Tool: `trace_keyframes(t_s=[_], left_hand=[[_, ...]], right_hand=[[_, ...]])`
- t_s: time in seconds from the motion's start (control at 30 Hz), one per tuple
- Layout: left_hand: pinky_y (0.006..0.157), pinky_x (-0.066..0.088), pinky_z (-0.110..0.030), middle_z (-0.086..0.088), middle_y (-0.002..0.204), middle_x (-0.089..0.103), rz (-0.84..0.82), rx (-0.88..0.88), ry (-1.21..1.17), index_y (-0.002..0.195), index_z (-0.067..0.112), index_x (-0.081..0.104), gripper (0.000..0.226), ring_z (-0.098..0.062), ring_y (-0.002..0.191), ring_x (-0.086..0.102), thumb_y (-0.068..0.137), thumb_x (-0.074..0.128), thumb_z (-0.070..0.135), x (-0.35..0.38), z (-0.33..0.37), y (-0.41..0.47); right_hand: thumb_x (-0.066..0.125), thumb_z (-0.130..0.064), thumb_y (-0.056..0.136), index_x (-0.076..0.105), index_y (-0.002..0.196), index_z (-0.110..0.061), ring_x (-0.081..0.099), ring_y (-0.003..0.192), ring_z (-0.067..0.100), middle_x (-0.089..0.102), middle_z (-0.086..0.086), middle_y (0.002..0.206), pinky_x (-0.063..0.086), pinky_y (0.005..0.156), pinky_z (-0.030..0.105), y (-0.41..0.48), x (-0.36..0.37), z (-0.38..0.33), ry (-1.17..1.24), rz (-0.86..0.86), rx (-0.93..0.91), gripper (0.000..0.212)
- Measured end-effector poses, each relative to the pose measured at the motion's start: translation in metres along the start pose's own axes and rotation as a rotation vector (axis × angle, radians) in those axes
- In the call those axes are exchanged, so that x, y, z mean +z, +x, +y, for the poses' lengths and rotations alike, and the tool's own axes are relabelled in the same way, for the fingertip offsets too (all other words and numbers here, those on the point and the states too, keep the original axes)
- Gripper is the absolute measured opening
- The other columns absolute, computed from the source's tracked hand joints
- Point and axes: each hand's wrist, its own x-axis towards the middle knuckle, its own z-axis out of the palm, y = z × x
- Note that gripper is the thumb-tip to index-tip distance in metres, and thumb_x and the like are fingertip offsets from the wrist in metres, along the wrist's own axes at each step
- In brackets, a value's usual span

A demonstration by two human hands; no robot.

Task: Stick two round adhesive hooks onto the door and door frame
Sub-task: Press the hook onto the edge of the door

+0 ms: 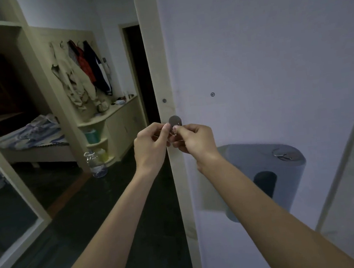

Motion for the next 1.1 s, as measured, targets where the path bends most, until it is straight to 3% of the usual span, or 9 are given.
trace_keyframes(t_s=[0.13, 0.3, 0.43, 0.53, 0.87, 1.1], left_hand=[[0.074, 0.060, -0.027, 0.003, 0.082, 0.075, 0.003, 0.006, 0.011, 0.097, 0.015, 0.079, 0.024, -0.009, 0.077, 0.073, 0.105, 0.064, 0.033, -0.001, -0.020, 0.017], [0.075, 0.062, -0.030, 0.007, 0.081, 0.074, -0.028, -0.002, 0.016, 0.095, 0.020, 0.077, 0.024, -0.007, 0.078, 0.073, 0.105, 0.063, 0.037, 0.002, -0.037, 0.030], [0.076, 0.063, -0.031, 0.006, 0.082, 0.074, -0.025, 0.009, 0.027, 0.095, 0.021, 0.077, 0.025, -0.007, 0.078, 0.072, 0.105, 0.063, 0.039, 0.005, -0.041, 0.036], [0.077, 0.063, -0.032, 0.009, 0.081, 0.073, -0.014, 0.030, 0.037, 0.095, 0.022, 0.077, 0.025, -0.006, 0.078, 0.071, 0.105, 0.063, 0.041, 0.006, -0.042, 0.041], [0.076, 0.063, -0.035, 0.007, 0.083, 0.073, 0.030, 0.107, 0.114, 0.096, 0.021, 0.076, 0.029, -0.008, 0.077, 0.070, 0.105, 0.061, 0.044, 0.008, -0.044, 0.048], [0.074, 0.061, -0.028, 0.005, 0.084, 0.074, 0.045, 0.131, 0.150, 0.097, 0.019, 0.076, 0.029, -0.009, 0.077, 0.070, 0.104, 0.062, 0.044, 0.007, -0.047, 0.050]], right_hand=[[0.066, -0.025, 0.102, 0.076, 0.078, -0.016, 0.071, 0.068, 0.012, 0.078, 0.006, 0.079, 0.056, 0.068, 0.022, 0.014, 0.022, 0.006, -0.030, 0.077, -0.003, 0.027], [0.066, -0.019, 0.099, 0.075, 0.071, -0.011, 0.067, 0.053, 0.008, 0.074, 0.005, 0.066, 0.052, 0.058, 0.019, 0.026, 0.035, 0.011, -0.001, 0.129, 0.009, 0.030], [0.066, -0.021, 0.099, 0.076, 0.074, -0.011, 0.068, 0.057, 0.011, 0.076, 0.007, 0.070, 0.052, 0.059, 0.019, 0.032, 0.038, 0.013, -0.017, 0.156, 0.008, 0.029], [0.066, -0.021, 0.099, 0.077, 0.075, -0.011, 0.068, 0.062, 0.013, 0.077, 0.008, 0.073, 0.053, 0.063, 0.022, 0.035, 0.040, 0.013, -0.019, 0.161, -0.009, 0.028], [0.066, -0.018, 0.098, 0.075, 0.072, -0.012, 0.065, 0.050, 0.005, 0.076, 0.007, 0.070, 0.049, 0.051, 0.014, 0.041, 0.038, 0.008, 0.004, 0.134, -0.028, 0.028], [0.066, -0.022, 0.099, 0.077, 0.078, -0.013, 0.068, 0.058, 0.009, 0.078, 0.005, 0.072, 0.051, 0.057, 0.017, 0.044, 0.039, 0.009, -0.018, 0.111, -0.013, 0.025]])
